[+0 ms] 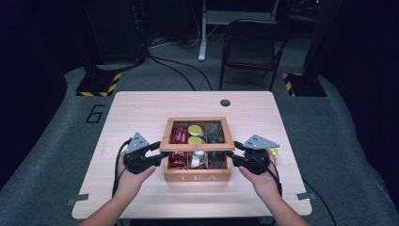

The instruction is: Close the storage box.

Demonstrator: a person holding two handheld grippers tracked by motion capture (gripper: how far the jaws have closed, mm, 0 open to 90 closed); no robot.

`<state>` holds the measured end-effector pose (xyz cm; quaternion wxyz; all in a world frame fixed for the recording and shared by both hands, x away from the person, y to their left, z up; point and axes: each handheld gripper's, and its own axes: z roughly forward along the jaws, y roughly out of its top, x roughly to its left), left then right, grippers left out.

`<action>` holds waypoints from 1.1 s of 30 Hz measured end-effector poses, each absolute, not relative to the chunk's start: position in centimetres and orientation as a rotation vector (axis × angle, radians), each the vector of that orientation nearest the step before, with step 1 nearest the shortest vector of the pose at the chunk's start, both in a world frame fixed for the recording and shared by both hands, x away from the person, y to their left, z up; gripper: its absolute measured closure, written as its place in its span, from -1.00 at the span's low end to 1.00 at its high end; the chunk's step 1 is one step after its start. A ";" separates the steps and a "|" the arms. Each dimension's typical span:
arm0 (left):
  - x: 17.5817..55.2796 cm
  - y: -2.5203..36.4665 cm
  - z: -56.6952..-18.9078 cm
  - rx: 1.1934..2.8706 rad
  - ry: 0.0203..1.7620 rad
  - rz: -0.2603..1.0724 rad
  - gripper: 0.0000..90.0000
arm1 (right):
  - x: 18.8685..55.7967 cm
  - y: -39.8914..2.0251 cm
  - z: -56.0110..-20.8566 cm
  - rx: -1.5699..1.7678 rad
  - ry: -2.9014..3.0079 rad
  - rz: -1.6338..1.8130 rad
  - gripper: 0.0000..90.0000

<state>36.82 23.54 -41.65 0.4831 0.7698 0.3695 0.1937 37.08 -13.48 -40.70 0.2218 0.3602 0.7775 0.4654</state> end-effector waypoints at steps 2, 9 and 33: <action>36.5 23.5 -41.9 1.877 0.895 0.482 0.13 | 36.8 -13.5 -40.9 0.980 2.147 1.277 0.19; 35.6 23.4 -42.5 1.870 0.899 0.492 0.13 | 36.1 -13.5 -41.7 0.937 2.145 1.267 0.17; 34.6 23.5 -45.7 1.869 0.936 0.418 0.13 | 34.9 -13.5 -44.8 0.972 2.189 1.248 0.15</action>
